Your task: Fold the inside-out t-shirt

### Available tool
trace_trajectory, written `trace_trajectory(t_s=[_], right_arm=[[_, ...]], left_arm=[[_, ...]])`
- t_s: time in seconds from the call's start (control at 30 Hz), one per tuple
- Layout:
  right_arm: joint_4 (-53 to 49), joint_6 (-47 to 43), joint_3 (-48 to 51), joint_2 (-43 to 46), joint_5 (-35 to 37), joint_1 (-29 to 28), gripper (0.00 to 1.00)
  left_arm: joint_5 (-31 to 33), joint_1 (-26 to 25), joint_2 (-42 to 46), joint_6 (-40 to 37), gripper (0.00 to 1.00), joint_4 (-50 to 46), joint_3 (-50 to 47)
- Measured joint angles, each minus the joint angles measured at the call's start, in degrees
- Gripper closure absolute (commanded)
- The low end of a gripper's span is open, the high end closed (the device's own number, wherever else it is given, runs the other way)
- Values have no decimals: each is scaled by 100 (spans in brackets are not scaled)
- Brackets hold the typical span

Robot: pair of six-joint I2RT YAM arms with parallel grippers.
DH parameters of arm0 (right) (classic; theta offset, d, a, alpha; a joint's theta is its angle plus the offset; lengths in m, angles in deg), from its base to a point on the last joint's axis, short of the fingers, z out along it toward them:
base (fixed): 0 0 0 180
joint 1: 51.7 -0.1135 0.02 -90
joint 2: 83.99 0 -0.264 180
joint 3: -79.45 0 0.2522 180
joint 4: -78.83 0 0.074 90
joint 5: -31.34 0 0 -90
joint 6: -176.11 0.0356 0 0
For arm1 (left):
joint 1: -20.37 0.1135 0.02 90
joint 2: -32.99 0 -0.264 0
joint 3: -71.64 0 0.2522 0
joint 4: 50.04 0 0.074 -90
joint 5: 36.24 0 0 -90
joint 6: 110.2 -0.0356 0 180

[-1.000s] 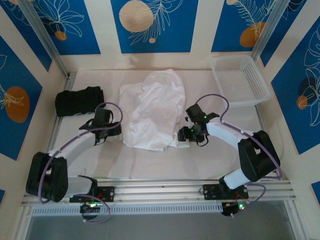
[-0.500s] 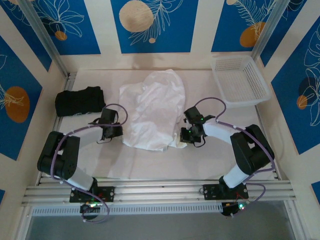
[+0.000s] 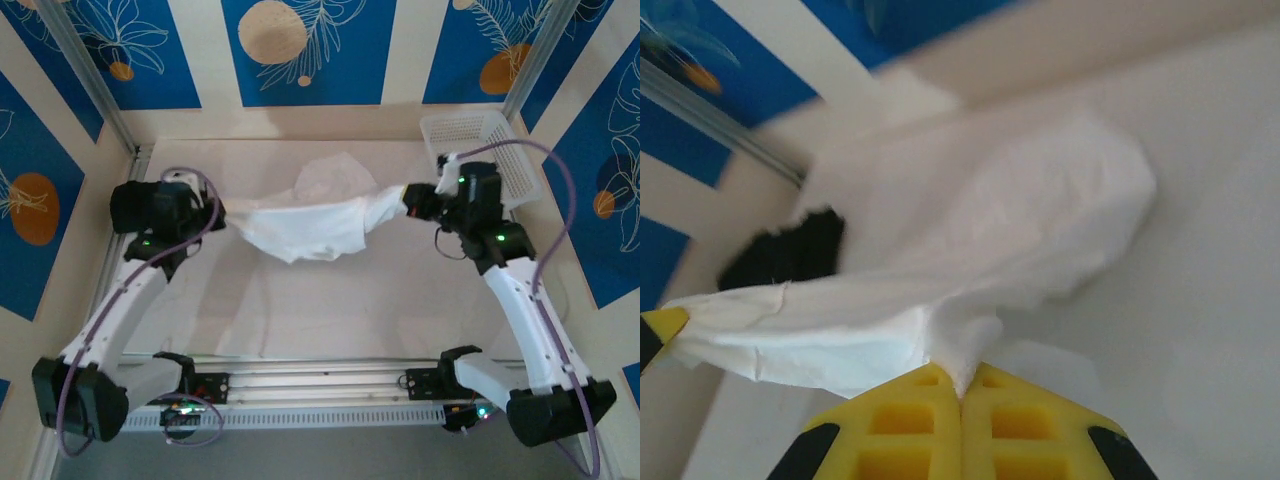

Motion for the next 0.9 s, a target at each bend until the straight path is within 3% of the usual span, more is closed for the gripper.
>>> trace_trajectory(t_s=[0.2,0.43,0.67,0.9], right_arm=[[-343,-420,-1386,304,48,238,100],[-527,-767,-2267,857,83,295,100],[-149,-822,-2256,1342,46,295,100],[-361,-1008,-2140,520,160,299,100]], left_arm=[[-138,297,258,17,100,-553,1508],[-496,299,693,24,100,-1056,2649],[-376,299,1445,2,100,-997,2732],[-341,299,675,-2,100,-1113,2406]])
